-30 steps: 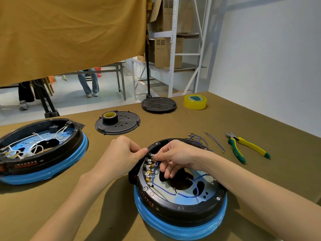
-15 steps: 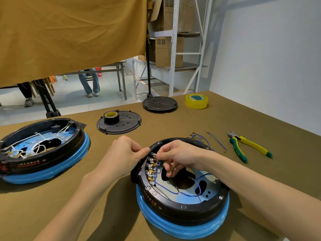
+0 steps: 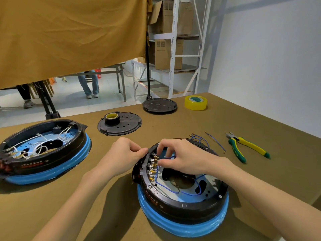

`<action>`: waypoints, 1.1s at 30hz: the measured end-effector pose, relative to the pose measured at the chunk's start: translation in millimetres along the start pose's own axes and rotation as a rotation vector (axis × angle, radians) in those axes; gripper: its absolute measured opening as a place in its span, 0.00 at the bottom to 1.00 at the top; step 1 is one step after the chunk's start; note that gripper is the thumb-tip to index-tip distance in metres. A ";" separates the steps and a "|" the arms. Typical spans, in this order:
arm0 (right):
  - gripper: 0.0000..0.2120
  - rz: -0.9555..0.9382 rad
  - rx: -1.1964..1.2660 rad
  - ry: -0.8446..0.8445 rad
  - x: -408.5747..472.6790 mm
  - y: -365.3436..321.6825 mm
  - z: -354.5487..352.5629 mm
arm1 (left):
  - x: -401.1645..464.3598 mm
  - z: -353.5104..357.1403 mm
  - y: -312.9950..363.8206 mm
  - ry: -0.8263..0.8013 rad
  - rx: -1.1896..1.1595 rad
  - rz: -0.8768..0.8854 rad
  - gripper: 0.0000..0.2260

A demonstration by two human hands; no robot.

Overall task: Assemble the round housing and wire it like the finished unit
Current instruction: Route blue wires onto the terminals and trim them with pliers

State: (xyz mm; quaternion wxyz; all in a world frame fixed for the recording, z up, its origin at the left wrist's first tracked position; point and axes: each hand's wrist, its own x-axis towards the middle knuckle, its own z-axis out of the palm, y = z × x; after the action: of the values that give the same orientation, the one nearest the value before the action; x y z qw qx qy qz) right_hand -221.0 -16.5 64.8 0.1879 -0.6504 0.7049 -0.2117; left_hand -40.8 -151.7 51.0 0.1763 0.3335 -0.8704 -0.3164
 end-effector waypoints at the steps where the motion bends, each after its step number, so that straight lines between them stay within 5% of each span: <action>1: 0.09 -0.022 -0.050 0.011 -3.3 -1.3 2.3 | 0.1 0.6 -0.2 0.004 -0.005 0.001 0.23; 8: 0.07 -0.054 -0.116 0.147 -5.3 -0.4 19.0 | -1.1 1.0 1.2 -0.012 0.004 -0.001 0.22; 14: 0.05 -0.060 -0.090 0.146 -5.6 5.3 23.7 | -6.6 -5.0 4.0 -0.071 -0.023 0.003 0.10; 33: 0.07 -0.058 -0.143 0.168 -7.7 0.1 26.4 | -4.6 -5.8 9.2 0.016 0.067 -0.065 0.06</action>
State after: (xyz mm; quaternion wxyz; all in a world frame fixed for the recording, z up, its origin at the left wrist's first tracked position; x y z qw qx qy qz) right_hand -206.2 -10.3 42.6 0.0752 -0.6623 0.7123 -0.2198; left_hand -38.9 -145.8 61.0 0.1619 0.3697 -0.8678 -0.2901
